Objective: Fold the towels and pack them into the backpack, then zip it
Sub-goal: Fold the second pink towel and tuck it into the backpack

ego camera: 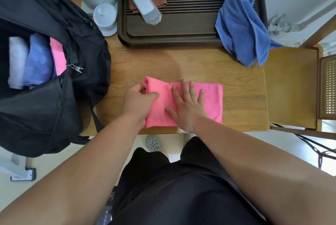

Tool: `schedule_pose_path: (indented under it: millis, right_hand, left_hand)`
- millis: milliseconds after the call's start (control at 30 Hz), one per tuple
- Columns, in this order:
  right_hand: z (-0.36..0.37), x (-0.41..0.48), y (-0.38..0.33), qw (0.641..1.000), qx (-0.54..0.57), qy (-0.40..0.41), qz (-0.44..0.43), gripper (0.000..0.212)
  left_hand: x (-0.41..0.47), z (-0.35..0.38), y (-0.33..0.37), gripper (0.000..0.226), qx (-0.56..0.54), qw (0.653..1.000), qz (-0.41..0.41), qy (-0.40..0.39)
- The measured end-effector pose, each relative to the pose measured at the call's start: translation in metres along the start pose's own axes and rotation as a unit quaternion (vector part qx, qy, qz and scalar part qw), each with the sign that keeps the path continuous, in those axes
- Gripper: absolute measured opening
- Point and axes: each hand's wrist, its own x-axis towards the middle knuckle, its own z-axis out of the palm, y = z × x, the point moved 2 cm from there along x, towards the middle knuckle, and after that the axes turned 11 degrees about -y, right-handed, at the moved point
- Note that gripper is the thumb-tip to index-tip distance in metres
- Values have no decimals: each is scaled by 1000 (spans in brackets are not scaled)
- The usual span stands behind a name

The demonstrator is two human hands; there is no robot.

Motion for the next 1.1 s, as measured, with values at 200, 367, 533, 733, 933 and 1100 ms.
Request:
schedule_pose_path:
  millis: [200, 367, 533, 733, 933, 1100]
  right_hand:
    - [-29, -37, 62, 946, 228, 230, -7, 40]
    - [-35, -47, 118, 890, 425, 136, 91, 25]
    - [-40, -53, 138, 890, 454, 45, 14, 31]
    - [-43, -53, 145, 871, 492, 13, 2, 29]
    - [-43, -48, 136, 905, 422, 45, -35, 50]
    - [-45, -45, 134, 971, 234, 23, -38, 63]
  left_hand:
    - [-20, 63, 14, 20, 123, 987, 100, -36]
    - [-21, 131, 19, 26, 237, 958, 156, -38]
    - [-7, 172, 1, 27, 321, 932, 153, -67]
    - [0, 175, -10, 19, 369, 914, 124, -111]
    - [-13, 143, -15, 30, 441, 874, 201, -16]
    - [-14, 136, -34, 100, 617, 770, 162, 23]
